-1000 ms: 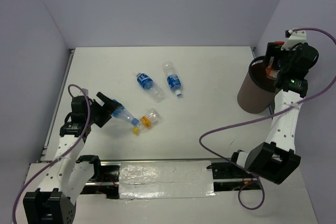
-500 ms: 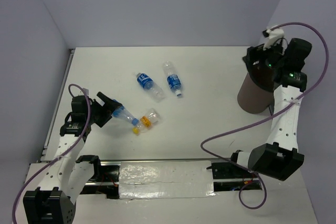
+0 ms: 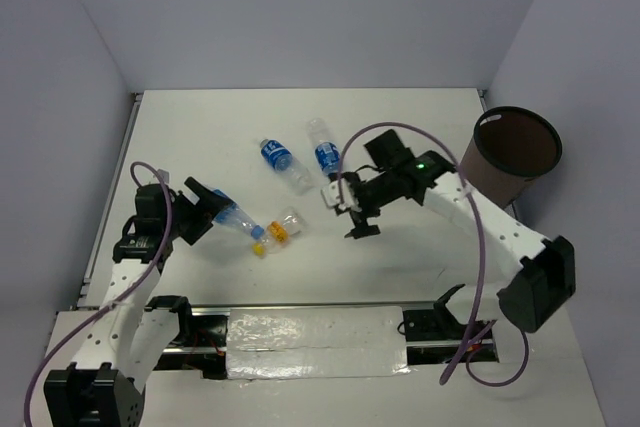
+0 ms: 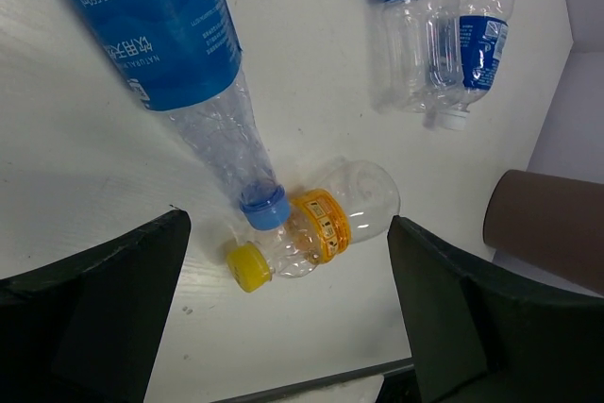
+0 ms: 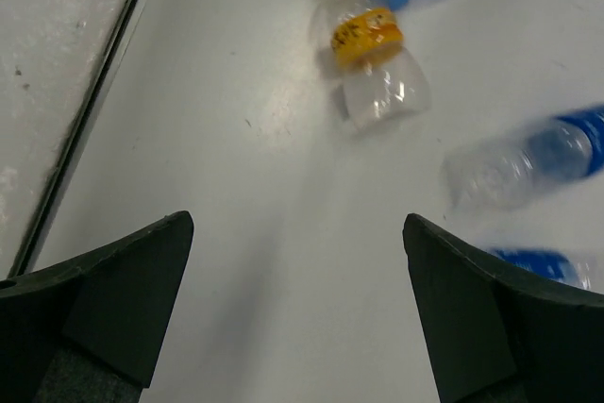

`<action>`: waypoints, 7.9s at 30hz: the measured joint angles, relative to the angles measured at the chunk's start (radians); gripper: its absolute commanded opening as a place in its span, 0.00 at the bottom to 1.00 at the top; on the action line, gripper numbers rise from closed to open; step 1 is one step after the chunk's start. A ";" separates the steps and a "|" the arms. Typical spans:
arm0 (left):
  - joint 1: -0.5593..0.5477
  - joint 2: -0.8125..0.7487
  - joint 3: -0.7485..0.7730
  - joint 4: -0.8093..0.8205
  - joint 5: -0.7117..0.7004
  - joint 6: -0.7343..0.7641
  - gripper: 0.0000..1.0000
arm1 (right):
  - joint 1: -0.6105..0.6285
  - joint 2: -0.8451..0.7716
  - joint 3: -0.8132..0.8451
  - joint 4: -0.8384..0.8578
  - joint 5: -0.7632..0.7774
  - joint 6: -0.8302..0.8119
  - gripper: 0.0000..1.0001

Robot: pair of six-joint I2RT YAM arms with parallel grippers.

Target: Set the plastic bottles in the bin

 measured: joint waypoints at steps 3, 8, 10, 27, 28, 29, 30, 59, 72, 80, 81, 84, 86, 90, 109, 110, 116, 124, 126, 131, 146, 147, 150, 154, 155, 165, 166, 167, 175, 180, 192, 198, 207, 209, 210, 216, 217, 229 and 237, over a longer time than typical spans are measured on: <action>0.000 -0.042 0.000 -0.021 -0.005 -0.001 0.99 | 0.151 0.111 0.017 0.021 0.079 -0.043 1.00; 0.000 -0.111 0.000 -0.071 -0.026 -0.005 0.99 | 0.301 0.325 0.077 0.116 0.216 -0.049 1.00; 0.000 -0.141 0.000 -0.095 -0.034 -0.011 1.00 | 0.328 0.407 0.121 0.157 0.263 -0.049 1.00; 0.000 -0.192 -0.021 -0.182 -0.064 -0.044 0.99 | 0.393 0.764 0.302 0.310 0.443 -0.021 0.71; 0.000 -0.190 -0.021 -0.182 -0.067 -0.048 0.99 | 0.393 0.764 0.304 0.315 0.444 -0.012 0.68; 0.000 -0.186 -0.021 -0.182 -0.069 -0.051 0.99 | 0.393 0.764 0.303 0.317 0.445 -0.004 0.63; 0.000 -0.182 -0.021 -0.181 -0.070 -0.052 0.99 | 0.393 0.761 0.300 0.322 0.446 0.007 0.60; 0.000 0.081 -0.048 0.026 -0.051 -0.052 0.99 | -0.819 -0.253 0.037 0.448 0.396 0.615 0.33; 0.000 0.130 -0.005 0.052 -0.048 -0.048 0.99 | -1.035 -0.058 0.042 0.579 0.557 0.845 0.43; 0.000 0.130 -0.005 0.062 -0.043 -0.049 0.99 | -1.047 0.026 0.043 0.560 0.528 0.850 1.00; 0.000 0.130 -0.005 0.061 -0.043 -0.049 1.00 | -1.047 0.026 0.045 0.550 0.517 0.845 1.00; 0.000 0.130 -0.005 0.056 -0.043 -0.050 0.98 | -1.047 0.025 0.068 0.513 0.459 0.829 1.00; 0.000 0.130 -0.005 0.051 -0.051 -0.055 0.94 | -1.046 0.023 0.103 0.472 0.393 0.795 1.00; 0.000 0.149 0.006 0.018 -0.092 -0.081 0.92 | -1.003 0.002 0.206 0.364 0.277 0.690 1.00; 0.000 0.706 0.235 0.068 -0.212 -0.161 0.63 | -0.225 -0.047 0.159 0.175 0.043 0.630 1.00; 0.000 0.728 0.243 0.091 -0.210 -0.156 0.54 | -0.193 -0.044 0.141 0.177 0.030 0.646 1.00; 0.000 0.762 0.251 0.187 -0.152 -0.156 0.10 | -0.097 0.013 0.085 0.183 -0.010 0.765 1.00; -0.029 0.531 0.233 0.110 -0.105 -0.151 0.08 | -0.023 0.140 0.114 0.301 0.013 1.104 1.00; -0.050 0.459 0.244 0.100 -0.077 -0.156 0.08 | 0.013 0.184 0.157 0.332 0.034 1.208 1.00; -0.121 0.381 0.290 0.103 -0.017 -0.183 0.08 | 0.082 0.285 0.275 0.411 0.058 1.393 1.00; -0.334 0.441 0.348 0.294 0.056 -0.264 0.07 | 0.173 0.368 0.307 0.423 0.237 1.392 1.00; -0.340 0.446 0.348 0.315 0.058 -0.264 0.07 | 0.172 0.366 0.285 0.422 0.256 1.387 0.99; -0.357 0.470 0.348 0.369 0.061 -0.260 0.06 | 0.174 0.365 0.234 0.426 0.290 1.387 1.00; -0.375 0.497 0.348 0.436 0.080 -0.263 0.08 | 0.177 0.365 0.209 0.426 0.307 1.390 0.92; -0.380 0.498 0.348 0.464 0.087 -0.264 0.11 | 0.177 0.365 0.205 0.426 0.299 1.395 0.81; -0.384 0.499 0.304 0.685 0.124 -0.273 0.69 | 0.142 0.344 0.190 0.449 0.171 1.425 0.15; -0.384 0.499 0.303 0.698 0.133 -0.282 0.78 | 0.142 0.339 0.190 0.448 0.171 1.414 0.13; -0.386 0.499 0.303 0.712 0.142 -0.287 0.82 | 0.142 0.330 0.190 0.445 0.170 1.397 0.12; -0.401 0.499 0.441 0.573 0.128 -0.193 0.99 | 0.085 0.232 0.190 0.386 0.234 1.214 0.09; -0.385 0.493 0.571 0.439 -0.010 -0.095 0.99 | -0.106 0.141 0.195 0.324 0.266 1.021 0.09; -0.357 0.521 0.472 0.359 -0.069 -0.073 0.99 | -0.735 -0.185 0.109 0.439 0.428 0.810 0.12; -0.357 0.598 0.472 0.358 -0.050 -0.071 0.99 | -0.945 -0.190 0.039 0.551 0.444 0.806 0.20; -0.357 0.687 0.502 0.335 -0.053 -0.052 0.99 | -1.053 -0.051 -0.027 0.621 0.455 0.841 1.00; -0.357 0.718 0.521 0.322 -0.062 -0.054 0.99 | -1.065 -0.047 -0.027 0.622 0.450 0.850 1.00; -0.357 0.735 0.532 0.308 -0.071 -0.058 0.99 | -1.067 -0.050 -0.026 0.624 0.441 0.855 1.00; -0.362 0.903 0.689 0.148 -0.149 -0.089 0.98 | -1.068 -0.057 0.040 0.558 0.254 0.842 1.00; -0.363 0.943 0.733 0.117 -0.166 -0.097 0.98 | -1.067 -0.060 0.056 0.535 0.196 0.826 1.00; -0.407 1.309 1.146 -0.181 -0.328 -0.103 0.96 | -0.958 -0.082 0.053 0.299 -0.136 0.712 1.00; -0.413 1.422 1.217 -0.268 -0.367 -0.094 0.55 | -0.785 -0.082 0.040 0.249 -0.143 0.724 1.00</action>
